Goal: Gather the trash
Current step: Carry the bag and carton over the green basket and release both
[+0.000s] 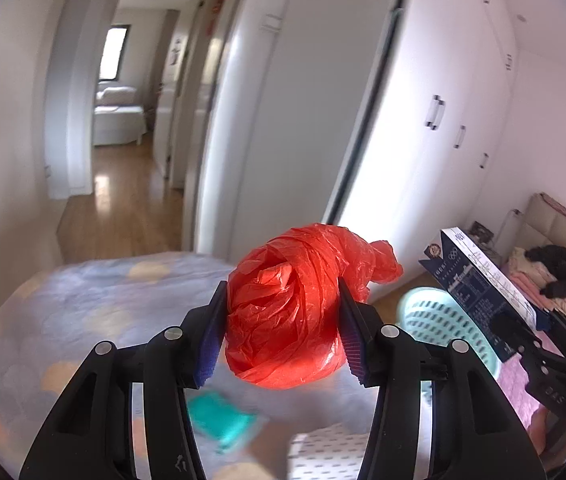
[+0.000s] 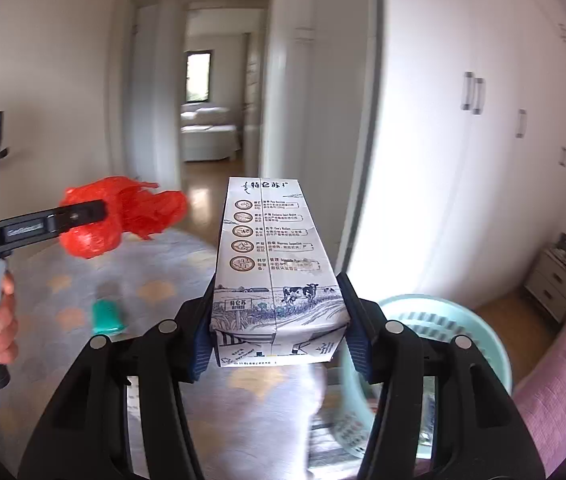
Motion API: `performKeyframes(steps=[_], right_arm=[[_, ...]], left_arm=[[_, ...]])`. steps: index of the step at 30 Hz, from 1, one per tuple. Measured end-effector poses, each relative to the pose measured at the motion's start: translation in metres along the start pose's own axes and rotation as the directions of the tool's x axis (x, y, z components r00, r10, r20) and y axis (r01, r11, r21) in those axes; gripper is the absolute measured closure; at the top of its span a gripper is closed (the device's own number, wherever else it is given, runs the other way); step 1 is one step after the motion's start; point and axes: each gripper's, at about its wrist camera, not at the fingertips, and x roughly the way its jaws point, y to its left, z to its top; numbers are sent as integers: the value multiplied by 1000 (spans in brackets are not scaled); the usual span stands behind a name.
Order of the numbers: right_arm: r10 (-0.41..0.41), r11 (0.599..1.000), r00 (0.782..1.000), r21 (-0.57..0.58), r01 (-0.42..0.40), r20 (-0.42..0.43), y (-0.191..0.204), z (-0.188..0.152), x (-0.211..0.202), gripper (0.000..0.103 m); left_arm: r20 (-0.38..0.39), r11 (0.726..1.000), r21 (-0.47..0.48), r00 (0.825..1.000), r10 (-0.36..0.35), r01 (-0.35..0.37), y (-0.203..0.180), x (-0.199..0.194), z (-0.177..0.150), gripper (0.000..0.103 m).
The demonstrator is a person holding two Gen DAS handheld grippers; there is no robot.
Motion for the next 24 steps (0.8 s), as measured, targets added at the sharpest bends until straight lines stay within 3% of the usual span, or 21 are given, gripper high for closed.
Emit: performKeyframes(steps=[4,9,14,20,22,24], right_arm=[[-121,989,993,87,120,-1,-46,-5,-11,51],[-203,950,974,221,221,-101,-108,-17,4,51],[-180,883,954,387,264,-240,-163,-41,32,51],[-169,842,931,443,307,-325,-197,-58,65,50],[-139,829,928,472,300,-346,-212,-72,71,42],[-126,818,924,489,303,-361,-219,-80,74,39]], left_arm=[[-10,995,44,996,-91,92,-49,6,2,54],[-76,982,97,985,-157,164,-113,34,-3,54],[-179,970,113,965,-194,216,-170,80,-5,54],[-263,967,125,947,-183,221,-210,131,-15,53],[-268,968,132,948,-173,214,-220,146,-20,47],[-259,968,138,951,-167,207,-226,153,-26,32]])
